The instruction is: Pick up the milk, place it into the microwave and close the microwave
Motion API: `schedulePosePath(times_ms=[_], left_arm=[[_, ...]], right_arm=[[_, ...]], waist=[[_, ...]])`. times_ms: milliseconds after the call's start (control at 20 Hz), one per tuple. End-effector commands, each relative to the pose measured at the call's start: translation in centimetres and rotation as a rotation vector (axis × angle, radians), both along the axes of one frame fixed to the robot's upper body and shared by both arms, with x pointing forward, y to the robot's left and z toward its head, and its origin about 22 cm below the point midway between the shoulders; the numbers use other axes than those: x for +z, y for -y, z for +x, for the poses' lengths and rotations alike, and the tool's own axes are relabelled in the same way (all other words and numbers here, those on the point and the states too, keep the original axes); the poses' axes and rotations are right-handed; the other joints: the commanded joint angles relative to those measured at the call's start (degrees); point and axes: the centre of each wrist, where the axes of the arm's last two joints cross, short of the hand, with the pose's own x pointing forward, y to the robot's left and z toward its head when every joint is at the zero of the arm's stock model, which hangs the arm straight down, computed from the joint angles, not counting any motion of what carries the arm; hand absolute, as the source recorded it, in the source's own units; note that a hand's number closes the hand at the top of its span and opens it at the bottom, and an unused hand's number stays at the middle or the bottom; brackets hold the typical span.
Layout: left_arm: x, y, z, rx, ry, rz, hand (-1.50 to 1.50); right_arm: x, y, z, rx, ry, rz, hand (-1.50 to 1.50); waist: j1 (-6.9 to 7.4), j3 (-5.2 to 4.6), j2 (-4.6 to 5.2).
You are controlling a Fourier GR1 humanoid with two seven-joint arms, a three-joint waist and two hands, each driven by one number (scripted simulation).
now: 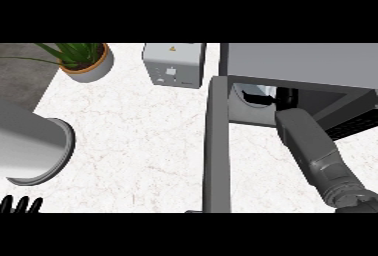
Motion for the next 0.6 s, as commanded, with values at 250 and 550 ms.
schedulePosePath(times_ms=[250,550], left_arm=[[-0.6,-0.6,0.7,0.003,-0.008,0.007,-1.5],[-0.4,-0.7,1.0,-0.014,-0.022,0.009,-1.5]], right_arm=[[2.3,-0.6,1.4,-0.048,0.147,-0.01,1.5],[2.9,0.3,1.7,-0.224,0.174,-0.127,1.5]], waist=[[0.62,-0.02,0.4],[1.18,-0.01,0.89]])
